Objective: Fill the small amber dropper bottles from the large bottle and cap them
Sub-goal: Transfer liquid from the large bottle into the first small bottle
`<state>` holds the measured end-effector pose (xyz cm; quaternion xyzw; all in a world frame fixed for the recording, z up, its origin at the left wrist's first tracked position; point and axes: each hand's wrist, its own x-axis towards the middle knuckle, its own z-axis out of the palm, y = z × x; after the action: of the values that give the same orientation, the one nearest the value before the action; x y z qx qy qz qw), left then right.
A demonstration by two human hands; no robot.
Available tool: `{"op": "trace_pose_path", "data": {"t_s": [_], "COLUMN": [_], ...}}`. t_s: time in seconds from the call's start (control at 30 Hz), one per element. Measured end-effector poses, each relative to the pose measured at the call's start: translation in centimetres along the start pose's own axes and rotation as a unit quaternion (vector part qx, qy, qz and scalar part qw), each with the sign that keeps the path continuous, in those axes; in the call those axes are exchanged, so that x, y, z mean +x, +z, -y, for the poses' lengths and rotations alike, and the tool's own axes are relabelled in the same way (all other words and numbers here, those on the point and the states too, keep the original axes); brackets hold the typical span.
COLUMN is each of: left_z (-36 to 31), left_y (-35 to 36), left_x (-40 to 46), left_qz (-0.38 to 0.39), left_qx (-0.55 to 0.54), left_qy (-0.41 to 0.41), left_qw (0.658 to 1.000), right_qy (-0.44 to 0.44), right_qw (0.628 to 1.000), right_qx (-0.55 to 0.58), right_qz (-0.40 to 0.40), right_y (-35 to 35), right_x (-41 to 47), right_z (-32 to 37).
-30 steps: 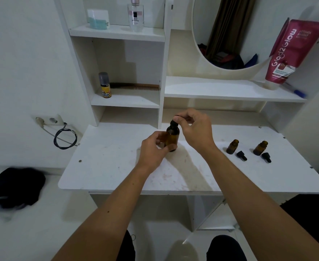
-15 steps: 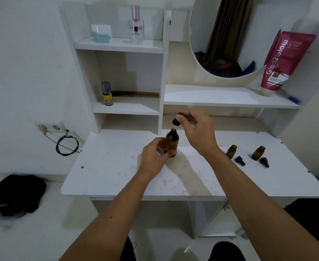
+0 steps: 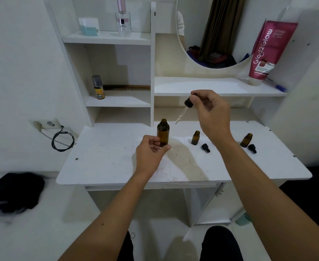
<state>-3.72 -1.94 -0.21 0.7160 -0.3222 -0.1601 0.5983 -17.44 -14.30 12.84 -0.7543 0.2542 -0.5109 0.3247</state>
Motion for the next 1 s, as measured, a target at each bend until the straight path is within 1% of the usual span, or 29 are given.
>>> {"op": "trace_pose_path", "data": {"t_s": [0.17,0.3,0.43,0.6,0.87,1.0], "left_z": [-0.7,-1.3,-1.7,-1.8,-1.5,-1.4], "left_y": [2.4,4.4,6.4,8.5,10.6,10.7], "left_x": [-1.3,-1.2,-0.3,1.3,3.1,3.4], "left_qz": [0.043,0.071,0.087,0.108,0.101,0.104], "left_qx": [0.017,0.007,0.010,0.021,0.046,0.053], "left_qy": [0.016,0.029,0.029,0.040,0.070,0.082], "left_qw": [0.999,0.997,0.996,0.993,0.991,0.990], "right_qy": [0.026,0.044,0.051,0.060,0.061,0.067], "right_qw": [0.999,0.998,0.997,0.996,0.997,0.996], "right_qx": [-0.011,-0.030,-0.049,-0.046,-0.046,-0.056], "right_qz": [-0.021,-0.032,-0.041,-0.044,-0.033,0.000], "right_y": [-3.0,-4.8,-5.5,-5.5,-4.5,-3.8], "right_x": [-1.2,-1.6,-1.3,-0.9,-0.7,-0.9], "right_z": [-1.8,-3.4,-4.7,-5.8,-7.5,-8.2]}}
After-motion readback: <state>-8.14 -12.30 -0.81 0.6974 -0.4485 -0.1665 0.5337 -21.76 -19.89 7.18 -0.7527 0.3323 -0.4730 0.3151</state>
